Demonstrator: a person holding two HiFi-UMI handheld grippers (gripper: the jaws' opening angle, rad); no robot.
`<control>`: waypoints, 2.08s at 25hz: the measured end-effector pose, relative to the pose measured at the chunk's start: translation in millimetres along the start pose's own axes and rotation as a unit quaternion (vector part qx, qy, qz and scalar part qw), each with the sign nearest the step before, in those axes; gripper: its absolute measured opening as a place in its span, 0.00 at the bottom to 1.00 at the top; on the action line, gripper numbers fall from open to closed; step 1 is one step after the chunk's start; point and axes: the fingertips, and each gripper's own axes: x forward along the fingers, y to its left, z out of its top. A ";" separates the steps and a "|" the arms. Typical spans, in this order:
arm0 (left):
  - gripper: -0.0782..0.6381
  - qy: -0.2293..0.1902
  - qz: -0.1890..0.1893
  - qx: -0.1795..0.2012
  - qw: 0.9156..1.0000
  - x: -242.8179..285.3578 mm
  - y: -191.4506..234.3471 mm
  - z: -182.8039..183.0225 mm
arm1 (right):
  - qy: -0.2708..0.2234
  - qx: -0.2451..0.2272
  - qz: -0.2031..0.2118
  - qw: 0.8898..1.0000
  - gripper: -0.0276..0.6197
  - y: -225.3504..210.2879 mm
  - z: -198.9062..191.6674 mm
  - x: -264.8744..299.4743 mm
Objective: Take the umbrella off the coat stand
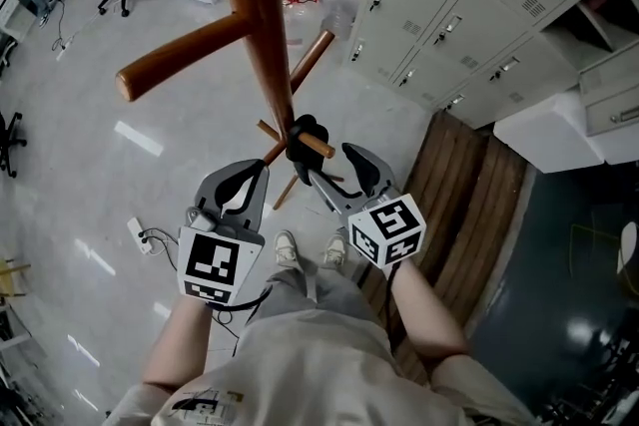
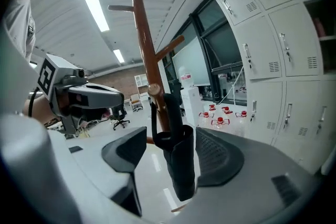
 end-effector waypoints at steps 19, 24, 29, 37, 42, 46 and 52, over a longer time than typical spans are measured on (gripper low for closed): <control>0.12 0.035 0.006 -0.053 0.998 15.2 1.0 -57.4 | 0.069 -0.027 -0.021 0.997 0.48 -18.5 -84.1 76.2; 0.12 0.042 0.006 -0.061 0.997 10.8 0.0 -66.8 | 0.066 -0.032 -0.030 0.997 0.47 -19.5 -86.4 91.0; 0.12 0.049 0.011 -0.063 0.997 3.0 1.4 -75.1 | 0.050 -0.034 -0.042 0.997 0.47 -23.2 -86.4 96.2; 0.12 0.055 0.011 -0.062 0.997 -5.4 1.4 -82.7 | 0.066 -0.026 -0.056 0.996 0.44 -25.3 -87.5 92.2; 0.12 0.053 0.011 -0.058 0.997 -9.0 0.8 -79.1 | 0.073 -0.014 -0.059 0.995 0.43 -25.5 -86.2 83.1; 0.12 0.051 0.009 -0.054 0.997 -13.1 0.5 -75.3 | 0.065 -0.008 -0.064 0.996 0.43 -23.7 -76.1 72.3; 0.12 0.043 -0.002 -0.046 0.998 -15.1 -8.0 -65.3 | 0.052 -0.018 -0.076 0.996 0.43 -24.7 -53.2 47.1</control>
